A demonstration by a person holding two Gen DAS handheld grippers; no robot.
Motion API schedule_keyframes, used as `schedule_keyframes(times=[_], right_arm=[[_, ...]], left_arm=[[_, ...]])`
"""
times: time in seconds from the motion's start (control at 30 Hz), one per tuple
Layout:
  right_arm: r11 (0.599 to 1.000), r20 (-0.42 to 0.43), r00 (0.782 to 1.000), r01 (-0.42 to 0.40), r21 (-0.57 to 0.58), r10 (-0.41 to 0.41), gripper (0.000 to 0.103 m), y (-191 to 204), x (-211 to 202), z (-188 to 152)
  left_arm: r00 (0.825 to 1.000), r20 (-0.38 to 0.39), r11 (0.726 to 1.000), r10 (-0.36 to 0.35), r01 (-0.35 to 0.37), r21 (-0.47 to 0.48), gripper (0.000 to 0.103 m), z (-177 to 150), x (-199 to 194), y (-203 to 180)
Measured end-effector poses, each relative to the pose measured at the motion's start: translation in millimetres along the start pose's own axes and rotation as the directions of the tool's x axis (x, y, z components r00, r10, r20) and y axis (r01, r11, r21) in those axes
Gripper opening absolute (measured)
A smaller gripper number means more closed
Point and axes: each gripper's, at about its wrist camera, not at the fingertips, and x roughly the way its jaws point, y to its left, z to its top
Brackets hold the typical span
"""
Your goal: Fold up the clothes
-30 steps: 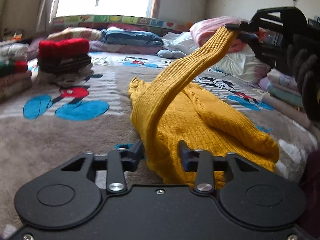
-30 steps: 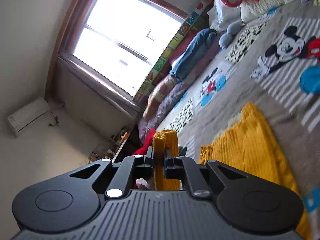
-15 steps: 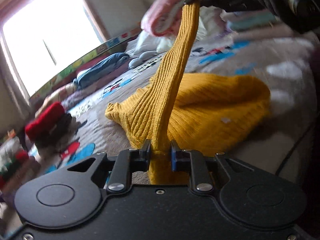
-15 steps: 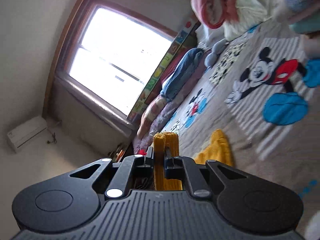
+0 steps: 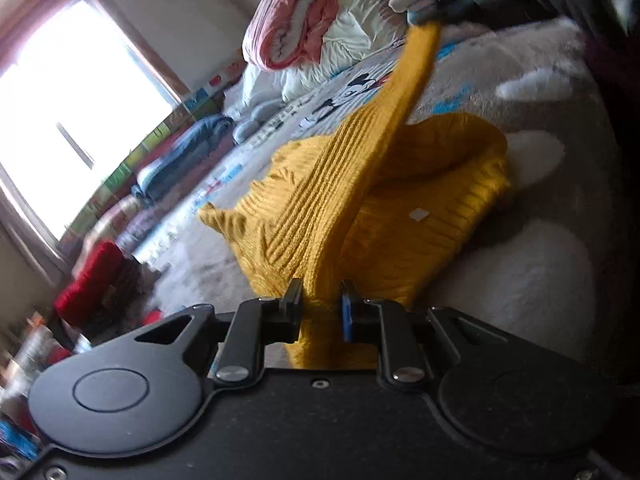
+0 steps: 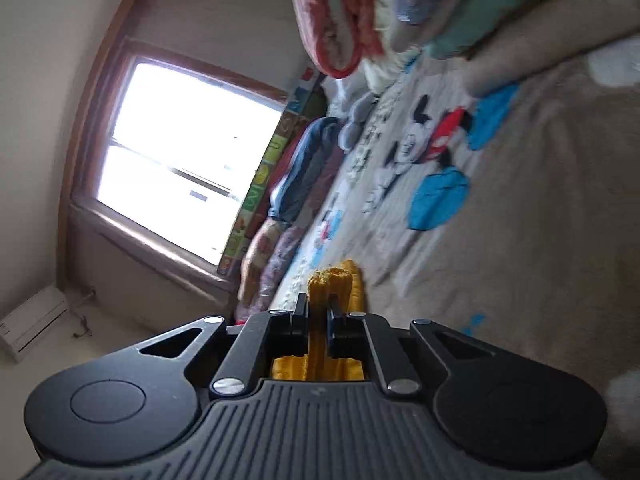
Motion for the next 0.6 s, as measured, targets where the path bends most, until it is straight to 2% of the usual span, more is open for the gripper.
schedule_keyframes(times=[0.07, 0.1, 0.17, 0.23, 0.3, 0.4, 0.6], right_arm=[[0.999, -0.005, 0.999, 0.037, -0.008, -0.037, 0.01, -10, 1, -2], [0.999, -0.009, 0.999, 0.052, -0.004, -0.052, 0.01, -17, 3, -3], [0.997, -0.02, 0.997, 0.075, 0.018, -0.074, 0.01, -30, 6, -6], [0.996, -0.03, 0.996, 0.085, 0.021, -0.084, 0.01, -37, 10, -7], [0.996, -0.038, 0.996, 0.083, 0.012, -0.082, 0.01, -39, 14, -8], [0.998, -0.044, 0.997, 0.066, 0.004, -0.065, 0.01, -40, 18, -7], [0.999, -0.066, 0.998, 0.027, 0.038, -0.025, 0.01, -50, 19, -7]], left_arm=[[0.998, 0.004, 0.992, -0.064, 0.064, -0.105, 0.016, 0, -2, 15], [0.994, 0.013, 0.98, -0.108, 0.109, -0.168, 0.017, 0, -5, 25], [0.988, 0.063, 0.946, -0.138, 0.151, -0.288, 0.018, -4, -13, 48], [0.98, 0.119, 0.896, -0.157, 0.192, -0.4, 0.018, -8, -23, 72], [0.97, 0.176, 0.831, -0.168, 0.236, -0.504, 0.018, -12, -32, 95], [0.979, 0.166, 0.766, -0.117, 0.196, -0.612, 0.018, -20, -24, 108], [0.979, 0.15, 0.775, -0.139, 0.202, -0.599, 0.018, -6, -6, 87]])
